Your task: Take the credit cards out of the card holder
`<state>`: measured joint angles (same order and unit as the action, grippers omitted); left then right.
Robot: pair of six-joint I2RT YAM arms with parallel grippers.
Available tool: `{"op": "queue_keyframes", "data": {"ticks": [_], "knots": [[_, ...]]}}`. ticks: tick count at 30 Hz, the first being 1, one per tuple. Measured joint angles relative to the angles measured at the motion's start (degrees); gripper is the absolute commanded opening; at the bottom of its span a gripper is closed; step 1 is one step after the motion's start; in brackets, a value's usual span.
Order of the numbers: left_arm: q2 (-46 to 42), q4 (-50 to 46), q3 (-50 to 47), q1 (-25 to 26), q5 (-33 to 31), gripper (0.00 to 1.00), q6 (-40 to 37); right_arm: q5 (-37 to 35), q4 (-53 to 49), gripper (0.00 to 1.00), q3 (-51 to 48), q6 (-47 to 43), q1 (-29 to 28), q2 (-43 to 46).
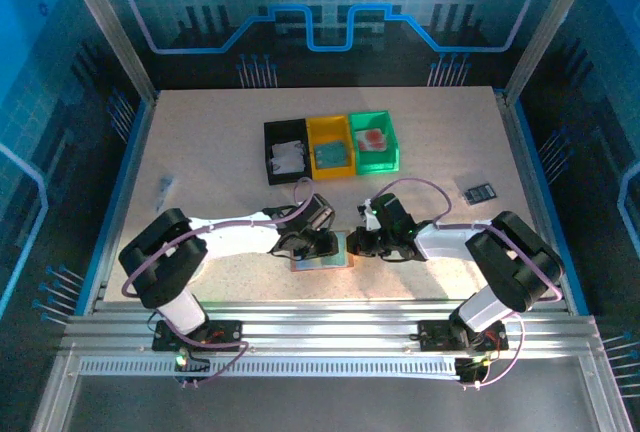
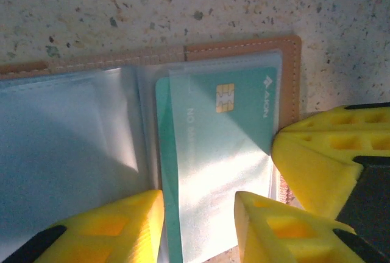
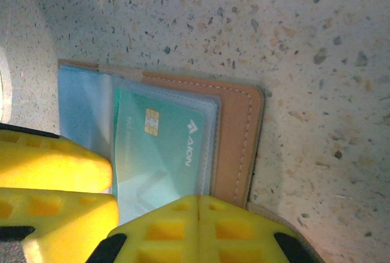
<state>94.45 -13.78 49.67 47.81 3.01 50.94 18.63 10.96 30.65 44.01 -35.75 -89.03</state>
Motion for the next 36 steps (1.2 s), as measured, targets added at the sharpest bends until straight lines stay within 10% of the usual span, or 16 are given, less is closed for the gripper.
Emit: {"op": "queue_keyframes", "data": {"ticks": [36], "knots": [[-1.84,1.55,-2.71,2.36,-9.35,0.25,-1.51,-0.17,2.97,0.0,-0.5,0.42,-0.9,-0.96]]}}
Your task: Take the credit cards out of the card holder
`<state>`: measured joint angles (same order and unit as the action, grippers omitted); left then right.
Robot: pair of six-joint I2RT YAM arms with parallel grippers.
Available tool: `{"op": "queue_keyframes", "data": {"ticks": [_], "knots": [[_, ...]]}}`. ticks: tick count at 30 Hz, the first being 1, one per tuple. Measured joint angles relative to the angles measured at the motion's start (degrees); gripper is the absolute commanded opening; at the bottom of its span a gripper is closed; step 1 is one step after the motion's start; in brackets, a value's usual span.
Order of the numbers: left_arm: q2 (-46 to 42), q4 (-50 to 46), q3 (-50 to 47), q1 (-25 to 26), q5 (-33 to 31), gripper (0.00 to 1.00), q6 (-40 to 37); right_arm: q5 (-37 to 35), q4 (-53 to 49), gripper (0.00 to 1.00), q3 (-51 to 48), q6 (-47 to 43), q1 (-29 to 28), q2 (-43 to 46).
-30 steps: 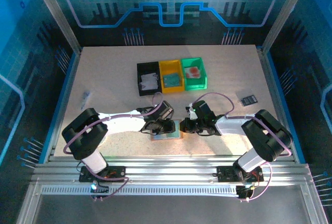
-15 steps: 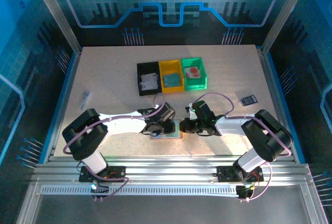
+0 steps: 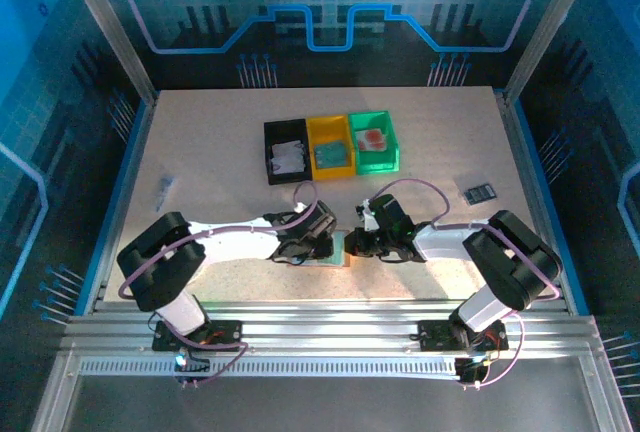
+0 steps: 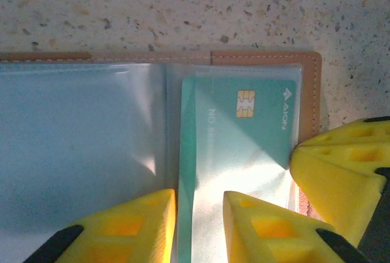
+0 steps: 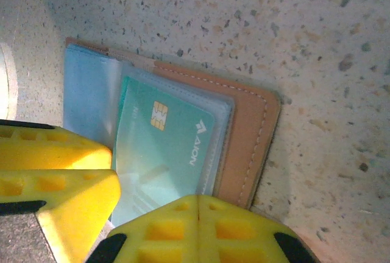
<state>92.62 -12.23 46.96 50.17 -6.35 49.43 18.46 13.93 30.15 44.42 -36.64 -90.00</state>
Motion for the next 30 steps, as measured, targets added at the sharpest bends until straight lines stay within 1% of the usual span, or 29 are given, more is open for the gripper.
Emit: {"op": "queue_keyframes", "data": {"ticks": [2,5,17,25,29,30], "knots": [[-0.48,0.76,-0.94,0.0,-0.35,0.22,0.11,0.0,0.7,0.0,-0.22,0.24,-0.11,-0.09],[-1.2,1.68,-2.08,0.0,-0.81,0.21,0.17,0.2,1.42,0.0,-0.22,0.55,-0.11,-0.52],[-4.13,5.4,-5.92,0.0,-1.42,0.12,0.66,0.72,2.95,0.0,-0.31,0.85,-0.13,-1.27],[-4.96,6.75,-7.02,-0.02,-1.79,0.11,1.66,1.14,4.35,0.0,-0.33,1.07,-0.22,-1.97],[-4.96,7.17,-7.39,-0.02,-1.84,0.07,1.73,1.14,4.7,0.0,-0.33,1.27,-0.33,-2.16],[-4.96,7.21,-7.5,-0.02,-1.84,0.04,1.73,1.14,4.87,0.0,-0.33,1.27,-0.37,-2.25]]}}
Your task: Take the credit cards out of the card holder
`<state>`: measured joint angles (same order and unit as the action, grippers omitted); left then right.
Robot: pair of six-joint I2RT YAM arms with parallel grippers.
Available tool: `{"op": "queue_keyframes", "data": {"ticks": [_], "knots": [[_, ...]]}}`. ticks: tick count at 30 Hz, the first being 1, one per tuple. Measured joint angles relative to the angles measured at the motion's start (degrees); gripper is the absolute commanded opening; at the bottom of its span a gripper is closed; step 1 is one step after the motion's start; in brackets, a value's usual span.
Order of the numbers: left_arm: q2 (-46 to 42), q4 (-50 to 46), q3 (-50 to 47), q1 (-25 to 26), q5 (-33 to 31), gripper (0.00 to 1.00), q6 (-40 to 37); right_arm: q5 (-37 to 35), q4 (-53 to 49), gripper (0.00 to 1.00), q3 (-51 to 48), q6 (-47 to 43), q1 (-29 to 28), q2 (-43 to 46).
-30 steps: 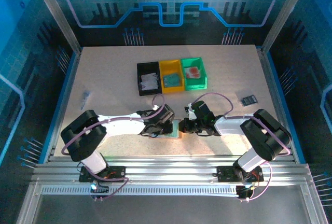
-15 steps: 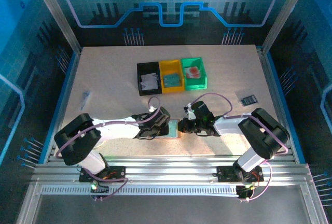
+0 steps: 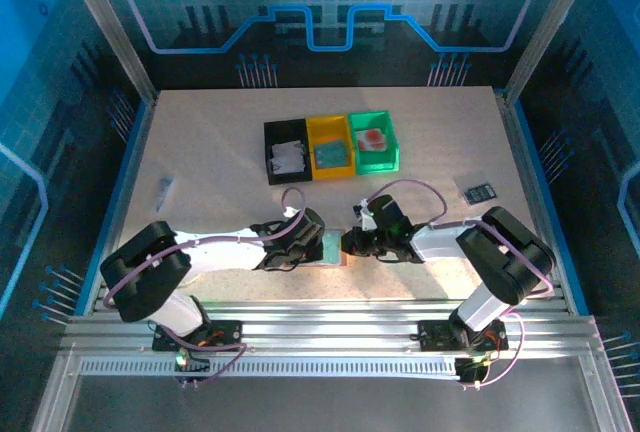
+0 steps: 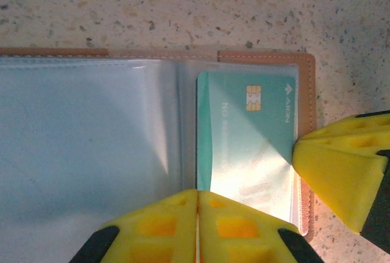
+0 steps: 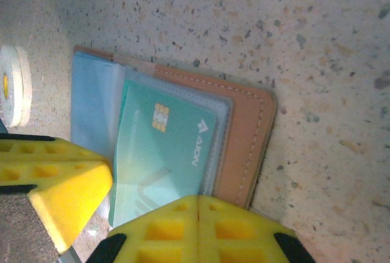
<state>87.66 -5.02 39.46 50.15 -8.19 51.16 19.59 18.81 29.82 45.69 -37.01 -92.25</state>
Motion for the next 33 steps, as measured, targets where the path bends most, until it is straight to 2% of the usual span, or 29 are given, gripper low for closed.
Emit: {"op": "queue_keyframes", "data": {"ticks": [1,26,30,33], "knots": [[0.0,0.07,-0.04,0.0,0.0,0.0,0.09,0.02,0.13,0.0,0.0,0.0,-0.04,-0.02],[-7.74,4.11,-5.57,-1.05,-0.57,0.0,-0.24,0.63,3.15,0.0,-0.57,0.0,-0.11,-1.07],[-6.8,4.04,-5.57,-1.4,0.15,0.11,-0.28,0.09,1.01,0.0,-0.28,-0.13,-0.33,-0.02],[-5.66,4.02,-5.55,-1.42,0.55,0.13,-0.2,-0.72,-2.86,0.02,0.24,-0.76,-0.55,1.44]]}}
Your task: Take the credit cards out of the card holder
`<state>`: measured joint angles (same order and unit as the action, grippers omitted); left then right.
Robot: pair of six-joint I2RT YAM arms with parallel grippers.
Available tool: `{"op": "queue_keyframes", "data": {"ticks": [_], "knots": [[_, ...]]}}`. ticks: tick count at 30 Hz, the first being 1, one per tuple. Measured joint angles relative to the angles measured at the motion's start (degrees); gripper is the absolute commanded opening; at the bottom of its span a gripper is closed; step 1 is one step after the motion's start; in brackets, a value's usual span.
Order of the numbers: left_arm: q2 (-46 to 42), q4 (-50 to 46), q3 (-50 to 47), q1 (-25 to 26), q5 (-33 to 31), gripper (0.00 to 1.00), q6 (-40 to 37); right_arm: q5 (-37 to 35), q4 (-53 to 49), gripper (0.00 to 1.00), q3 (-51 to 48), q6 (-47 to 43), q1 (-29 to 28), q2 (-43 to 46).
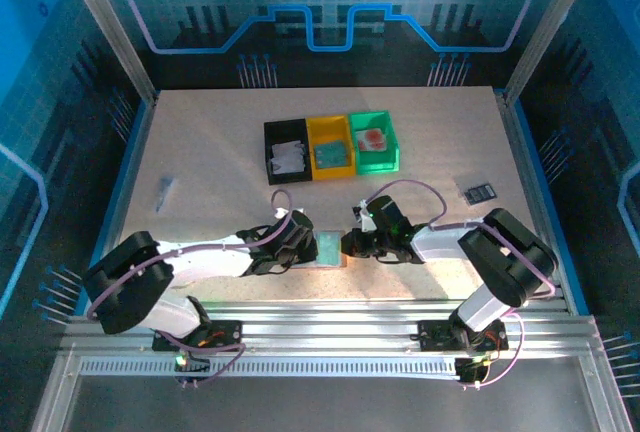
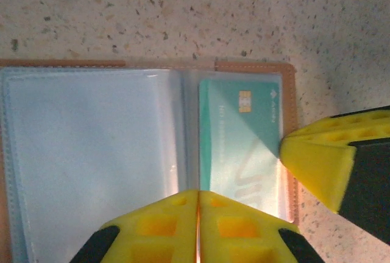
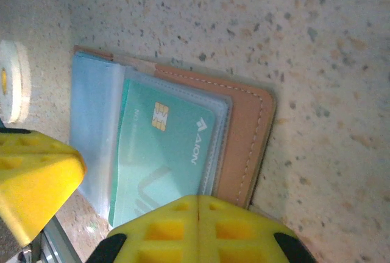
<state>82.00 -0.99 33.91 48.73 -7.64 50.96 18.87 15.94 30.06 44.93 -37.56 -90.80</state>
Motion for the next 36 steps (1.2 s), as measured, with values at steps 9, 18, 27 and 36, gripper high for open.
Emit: {"op": "queue_keyframes", "data": {"ticks": [9,18,27,36], "knots": [[3.41,0.04,1.18,0.0,1.73,0.15,0.02,-2.86,-9.53,0.06,1.9,-2.25,-0.31,2.89],[3.76,0.2,1.68,-0.15,3.02,0.15,0.66,-3.26,-10.1,0.06,2.27,-2.54,-0.31,2.49],[1.77,-0.44,3.37,-0.15,3.65,0.15,1.68,-2.27,-6.47,0.04,2.36,-2.45,-0.33,0.59],[1.79,-1.9,5.27,-0.13,3.61,0.14,1.68,-2.05,-5.64,0.03,2.36,-2.32,-0.37,0.2]]}}
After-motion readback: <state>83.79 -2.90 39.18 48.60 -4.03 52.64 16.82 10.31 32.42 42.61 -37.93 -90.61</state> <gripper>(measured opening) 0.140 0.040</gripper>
